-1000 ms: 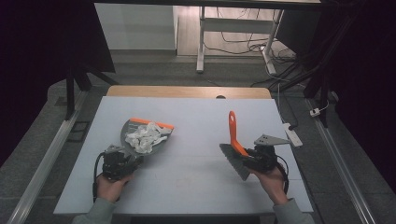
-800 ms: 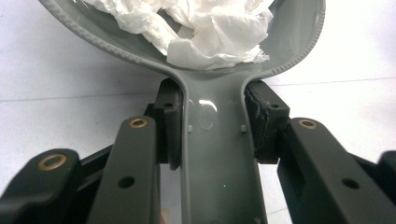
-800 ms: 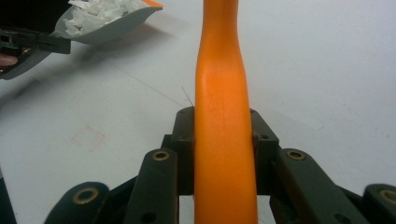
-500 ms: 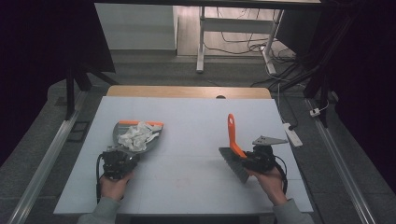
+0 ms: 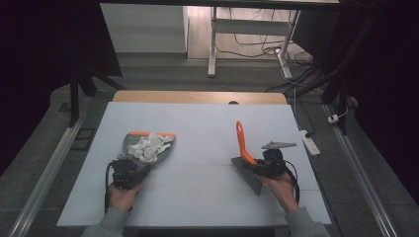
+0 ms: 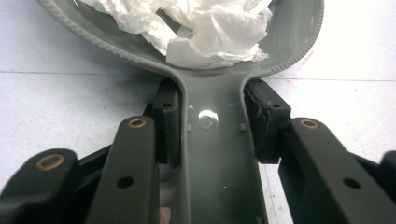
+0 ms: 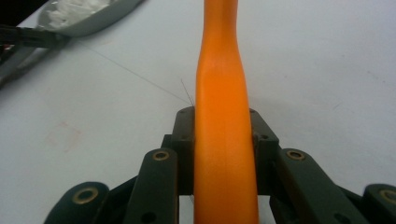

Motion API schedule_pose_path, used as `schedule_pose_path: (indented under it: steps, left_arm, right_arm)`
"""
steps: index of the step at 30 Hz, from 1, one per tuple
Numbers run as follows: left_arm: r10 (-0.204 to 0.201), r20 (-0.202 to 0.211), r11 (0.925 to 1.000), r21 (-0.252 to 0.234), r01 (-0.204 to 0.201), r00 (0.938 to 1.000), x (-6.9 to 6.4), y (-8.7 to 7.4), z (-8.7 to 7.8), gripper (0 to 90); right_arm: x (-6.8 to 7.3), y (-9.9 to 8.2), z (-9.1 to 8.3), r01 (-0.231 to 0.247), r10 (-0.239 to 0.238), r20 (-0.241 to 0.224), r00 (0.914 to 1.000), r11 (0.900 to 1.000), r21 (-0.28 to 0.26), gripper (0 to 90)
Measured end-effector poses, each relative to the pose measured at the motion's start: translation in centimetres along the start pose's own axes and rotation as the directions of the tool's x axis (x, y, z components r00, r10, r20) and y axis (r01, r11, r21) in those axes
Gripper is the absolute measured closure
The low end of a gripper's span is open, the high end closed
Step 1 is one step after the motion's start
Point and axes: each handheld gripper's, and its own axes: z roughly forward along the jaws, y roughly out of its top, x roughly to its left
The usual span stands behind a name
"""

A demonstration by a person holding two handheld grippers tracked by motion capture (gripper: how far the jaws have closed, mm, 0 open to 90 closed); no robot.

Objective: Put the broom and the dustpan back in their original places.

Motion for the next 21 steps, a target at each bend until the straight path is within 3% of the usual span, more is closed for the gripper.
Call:
schedule_pose_path:
  steps: [9, 11, 14, 17, 21]
  left_arm:
    - [0.069, 0.001, 0.9975, -0.014, -0.069, 0.9976, -0.2, -0.1, -1.0, 34.4]
    - [0.076, 0.010, 0.9968, -0.027, -0.076, 0.9970, -0.1, -0.2, -1.4, 32.1]
    - [0.098, 0.011, 0.9942, -0.047, -0.097, 0.9952, 0.1, -0.2, -2.2, 29.8]
    - [0.154, 0.033, 0.9865, -0.063, -0.151, 0.9876, 0.4, -0.1, -3.0, 29.6]
    - [0.230, 0.060, 0.9721, -0.061, -0.226, 0.9714, 0.8, 0.0, -3.6, 31.3]
  right_arm:
    - [-0.8, 0.5, 0.6, -0.001, -0.002, 0.077, 0.9970, 0.9994, 0.035, 68.0]
    - [-1.1, 0.4, 0.6, 0.004, -0.008, 0.106, 0.9943, 0.9992, 0.040, 66.2]
    - [-1.8, 0.4, 0.6, -0.009, 0.005, 0.106, 0.9943, 0.9990, 0.043, 63.0]
    - [-2.1, 0.4, 0.8, -0.010, 0.002, 0.126, 0.9920, 0.9982, 0.059, 58.1]
    - [-2.5, 0.3, 1.1, -0.021, 0.009, 0.142, 0.9898, 0.9964, 0.083, 53.1]
